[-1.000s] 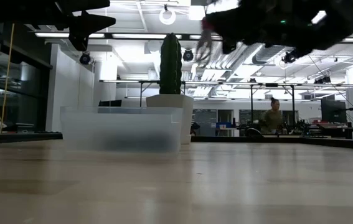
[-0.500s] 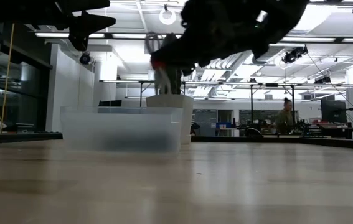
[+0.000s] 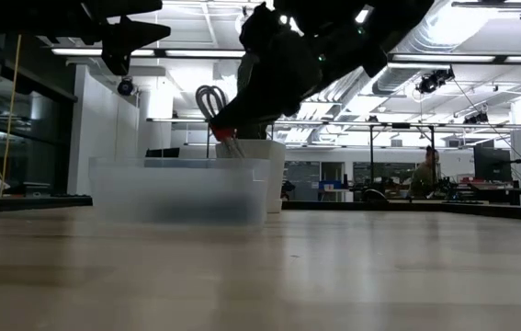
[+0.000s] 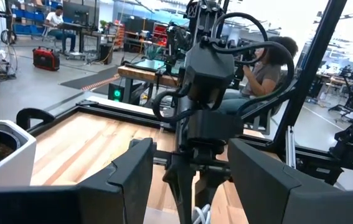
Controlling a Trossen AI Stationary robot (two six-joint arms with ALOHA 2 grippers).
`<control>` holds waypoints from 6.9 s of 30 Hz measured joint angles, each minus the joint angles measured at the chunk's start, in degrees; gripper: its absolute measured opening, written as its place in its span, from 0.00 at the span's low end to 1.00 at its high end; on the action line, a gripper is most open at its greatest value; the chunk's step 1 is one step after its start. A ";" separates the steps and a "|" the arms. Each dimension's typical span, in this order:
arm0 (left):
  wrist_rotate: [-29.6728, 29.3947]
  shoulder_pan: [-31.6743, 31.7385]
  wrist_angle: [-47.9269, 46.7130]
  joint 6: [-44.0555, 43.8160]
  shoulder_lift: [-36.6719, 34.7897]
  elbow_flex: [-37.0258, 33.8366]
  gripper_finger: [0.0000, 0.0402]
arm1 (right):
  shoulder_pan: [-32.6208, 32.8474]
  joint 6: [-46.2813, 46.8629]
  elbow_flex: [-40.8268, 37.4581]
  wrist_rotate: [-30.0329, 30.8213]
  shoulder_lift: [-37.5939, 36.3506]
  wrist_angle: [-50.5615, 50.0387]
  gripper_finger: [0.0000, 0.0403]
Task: Pick and place USB-C Cables
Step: Put the white charger cable into the transparent bin, then return to Home Position
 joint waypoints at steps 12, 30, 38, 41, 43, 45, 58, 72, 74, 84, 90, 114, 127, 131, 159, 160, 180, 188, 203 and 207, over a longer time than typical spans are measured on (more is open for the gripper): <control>0.00 0.00 -0.01 0.00 0.02 0.00 0.47 | -0.07 5.61 0.00 0.20 0.02 -2.27 0.15; 0.02 -0.01 -0.01 0.00 0.02 -0.01 0.47 | -0.07 5.59 0.00 0.18 0.00 -6.04 0.17; 0.02 -0.02 -0.01 0.00 0.02 0.01 0.47 | -0.07 5.59 0.00 0.18 0.00 -6.04 0.17; 0.02 -0.02 -0.01 -0.01 0.02 -0.01 0.47 | -0.07 5.59 0.00 0.15 0.00 -6.04 0.17; 0.02 -0.02 -0.01 -0.01 0.02 -0.01 0.47 | -0.07 5.59 -0.02 0.15 0.00 -6.04 0.17; 0.02 -0.02 -0.01 -0.02 0.02 0.01 0.47 | -0.07 5.59 -0.02 0.15 0.00 -6.04 0.17; 0.02 0.01 -0.01 -0.02 0.02 0.00 0.47 | -0.07 5.59 -0.07 1.96 0.00 -6.04 0.17; 0.02 0.03 -0.01 -0.02 0.02 0.01 0.47 | -0.07 5.59 -0.07 2.01 0.00 -6.04 0.17; 0.02 0.03 -0.01 0.00 0.02 0.00 0.47 | -0.07 5.61 -0.07 2.01 0.00 -6.04 0.17; 0.02 0.03 -0.01 0.00 0.02 0.01 0.47 | 0.60 6.86 -0.07 5.20 0.00 -5.83 0.40; 0.02 0.03 -0.01 0.00 0.02 0.01 0.47 | 0.70 7.17 -0.07 5.30 0.00 -5.16 0.54; 0.02 0.01 -0.01 0.00 0.02 0.00 0.47 | 0.68 7.17 -0.07 5.44 0.00 -5.14 0.63; 0.01 0.01 -0.01 0.00 0.02 0.02 0.47 | -0.87 7.08 -0.07 5.49 -2.55 -6.17 0.63; 0.02 0.01 -0.26 0.00 0.02 0.00 0.47 | -1.36 7.05 -0.18 5.71 -5.97 -6.26 0.63; -0.53 0.03 -0.02 0.00 0.02 0.02 0.47 | -1.09 7.10 -24.28 8.96 -29.68 26.41 0.63; -0.54 0.03 -0.04 0.00 0.02 0.02 0.47 | -1.09 7.10 -24.28 8.94 -29.68 26.48 0.63; 0.51 0.03 -9.34 2.17 -5.22 0.55 0.39 | -1.09 7.10 -24.20 8.91 -29.64 25.90 0.63; -4.42 0.76 -19.32 8.19 -19.61 0.56 0.03 | -1.09 7.10 -24.20 8.90 -29.63 25.66 0.63; 3.13 9.80 -24.30 5.06 -30.34 -1.29 0.00 | -1.09 7.10 -24.17 8.90 -29.62 25.41 0.63; 3.08 9.80 -15.88 5.09 -30.60 -6.83 0.00 | -1.09 7.11 -24.17 8.90 -29.59 24.65 0.63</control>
